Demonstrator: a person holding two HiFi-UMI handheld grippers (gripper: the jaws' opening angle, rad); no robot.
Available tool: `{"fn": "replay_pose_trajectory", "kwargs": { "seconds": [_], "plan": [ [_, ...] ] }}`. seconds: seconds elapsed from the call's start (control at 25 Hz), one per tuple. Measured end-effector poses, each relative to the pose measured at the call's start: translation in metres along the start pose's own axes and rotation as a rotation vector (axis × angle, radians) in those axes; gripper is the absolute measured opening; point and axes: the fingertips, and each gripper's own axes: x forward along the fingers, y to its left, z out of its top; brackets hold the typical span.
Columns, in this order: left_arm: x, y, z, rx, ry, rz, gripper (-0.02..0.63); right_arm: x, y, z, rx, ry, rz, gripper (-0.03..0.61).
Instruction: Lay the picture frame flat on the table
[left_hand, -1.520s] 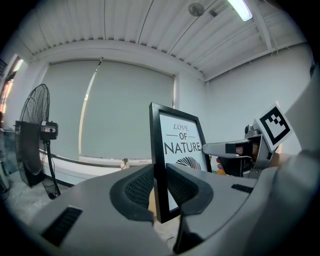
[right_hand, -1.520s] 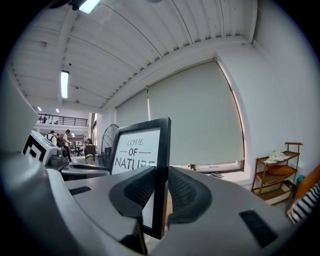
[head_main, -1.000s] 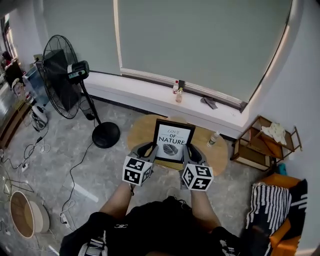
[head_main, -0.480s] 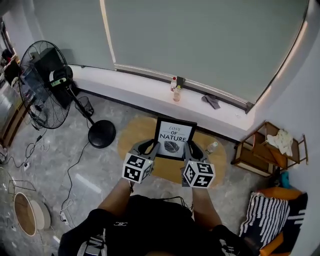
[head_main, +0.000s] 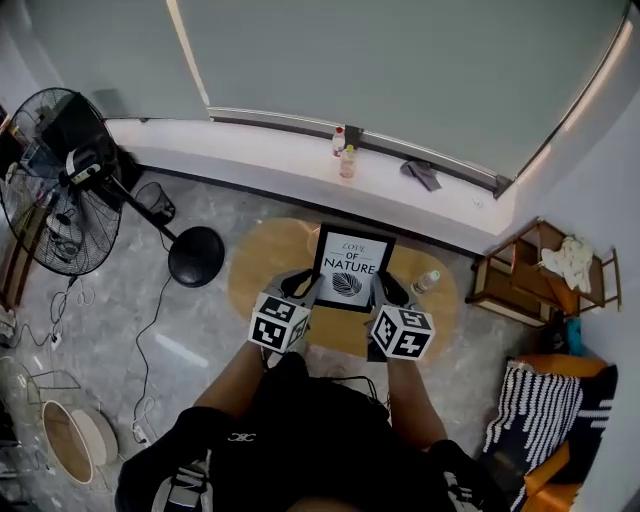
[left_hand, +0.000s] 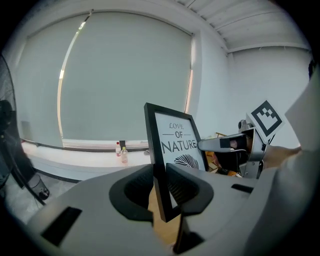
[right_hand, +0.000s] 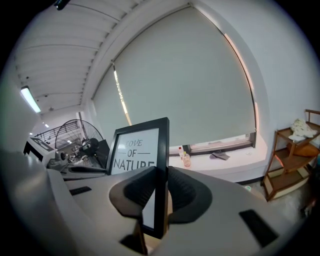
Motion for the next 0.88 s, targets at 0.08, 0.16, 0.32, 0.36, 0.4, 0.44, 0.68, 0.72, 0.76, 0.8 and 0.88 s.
{"fn": "replay_pose_trajectory", "kwargs": {
  "seconds": [0.08, 0.16, 0.32, 0.36, 0.4, 0.44, 0.68, 0.72, 0.76, 0.8, 0.88],
  "plan": [
    [0.013, 0.015, -0.004, -0.002, 0.027, -0.022, 0.095, 0.017, -0.001, -0.006, 0.016, 0.026, -0.020, 0.089],
    [0.025, 0.029, -0.010, -0.009, 0.056, -0.052, 0.094, 0.032, -0.002, -0.012, 0.022, 0.052, -0.042, 0.089],
    [0.050, 0.048, -0.030, -0.035, 0.115, -0.115, 0.095, 0.058, -0.008, -0.030, 0.036, 0.111, -0.091, 0.089],
    [0.055, 0.051, -0.036, -0.041, 0.130, -0.130, 0.095, 0.063, -0.010, -0.036, 0.042, 0.127, -0.102, 0.089],
    [0.061, 0.055, -0.043, -0.046, 0.146, -0.144, 0.095, 0.069, -0.013, -0.042, 0.051, 0.144, -0.112, 0.089],
    [0.068, 0.058, -0.049, -0.050, 0.163, -0.160, 0.095, 0.075, -0.015, -0.049, 0.064, 0.160, -0.123, 0.091],
    [0.099, 0.073, -0.098, -0.089, 0.277, -0.248, 0.097, 0.102, -0.032, -0.100, 0.153, 0.254, -0.173, 0.092],
    [0.105, 0.075, -0.108, -0.100, 0.297, -0.261, 0.097, 0.107, -0.035, -0.110, 0.167, 0.273, -0.181, 0.091],
    [0.110, 0.076, -0.117, -0.111, 0.319, -0.273, 0.097, 0.111, -0.039, -0.120, 0.180, 0.293, -0.189, 0.091],
    [0.115, 0.077, -0.127, -0.121, 0.340, -0.283, 0.097, 0.115, -0.042, -0.130, 0.190, 0.313, -0.198, 0.091],
    [0.125, 0.080, -0.146, -0.137, 0.382, -0.302, 0.097, 0.123, -0.048, -0.151, 0.204, 0.351, -0.215, 0.091]
  ]
}}
